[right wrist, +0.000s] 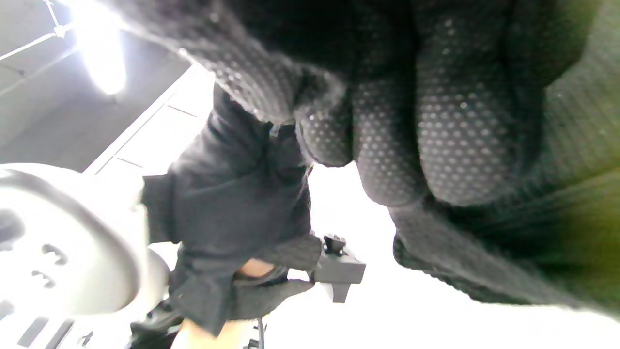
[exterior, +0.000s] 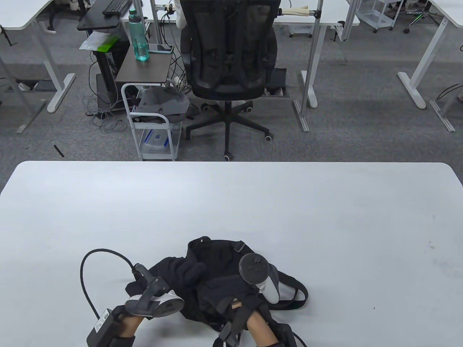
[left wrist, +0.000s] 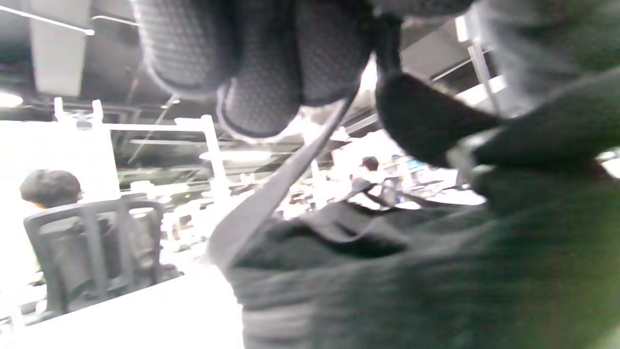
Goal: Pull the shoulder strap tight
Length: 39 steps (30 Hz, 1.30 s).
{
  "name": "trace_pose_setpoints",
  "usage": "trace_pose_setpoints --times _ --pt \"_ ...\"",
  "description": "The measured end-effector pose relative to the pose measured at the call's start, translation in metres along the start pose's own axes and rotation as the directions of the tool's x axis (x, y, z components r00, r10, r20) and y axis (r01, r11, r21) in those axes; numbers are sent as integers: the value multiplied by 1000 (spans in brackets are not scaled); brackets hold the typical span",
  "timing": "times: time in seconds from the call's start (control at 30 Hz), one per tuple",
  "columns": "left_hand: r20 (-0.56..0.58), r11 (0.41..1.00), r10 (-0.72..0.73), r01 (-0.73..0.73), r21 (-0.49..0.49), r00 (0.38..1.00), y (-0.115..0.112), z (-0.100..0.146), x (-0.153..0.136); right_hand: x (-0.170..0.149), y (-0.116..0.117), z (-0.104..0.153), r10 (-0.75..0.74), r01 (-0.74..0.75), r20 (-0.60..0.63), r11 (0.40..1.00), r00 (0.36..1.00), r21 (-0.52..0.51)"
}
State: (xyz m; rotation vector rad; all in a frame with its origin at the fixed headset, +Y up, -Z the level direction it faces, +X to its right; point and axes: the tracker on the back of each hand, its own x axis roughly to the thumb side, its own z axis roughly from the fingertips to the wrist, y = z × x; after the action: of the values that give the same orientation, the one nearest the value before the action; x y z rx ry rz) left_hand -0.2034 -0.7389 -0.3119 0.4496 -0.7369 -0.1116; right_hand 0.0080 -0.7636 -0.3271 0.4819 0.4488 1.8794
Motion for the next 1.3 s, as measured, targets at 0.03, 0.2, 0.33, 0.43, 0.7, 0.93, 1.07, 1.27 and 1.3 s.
trace_pose_setpoints --times 0.03,0.2,0.33,0.43,0.7,0.93,1.07,1.27,1.3 --pt "-16 1000 1 -1 -2 1000 -1 2 -4 0 1 -1 -2 2 1 1000 1000 -2" --pt "-11 1000 -8 8 -1 1000 5 2 1 -1 -3 2 58 -58 -10 997 998 -57" --pt "63 999 16 -18 41 998 12 -4 23 -4 -6 2 17 -18 -7 995 1000 -103" --pt "84 998 32 -37 56 996 16 -8 36 -3 -4 3 24 -25 -6 992 1000 -122" --pt "61 998 54 -55 17 997 6 -6 23 4 0 3 84 -82 12 989 996 -124" --pt "-22 999 26 -27 -19 999 0 1 -3 3 4 0 69 -68 5 996 998 -65" --pt "-10 1000 7 -7 -14 1000 4 0 4 1 2 2 67 -68 -12 994 998 -83" --pt "77 996 79 -82 42 994 15 -7 33 -1 0 2 47 -47 0 992 999 -113" --pt "83 997 59 -62 34 995 15 -8 35 -1 0 2 43 -42 0 992 999 -122"
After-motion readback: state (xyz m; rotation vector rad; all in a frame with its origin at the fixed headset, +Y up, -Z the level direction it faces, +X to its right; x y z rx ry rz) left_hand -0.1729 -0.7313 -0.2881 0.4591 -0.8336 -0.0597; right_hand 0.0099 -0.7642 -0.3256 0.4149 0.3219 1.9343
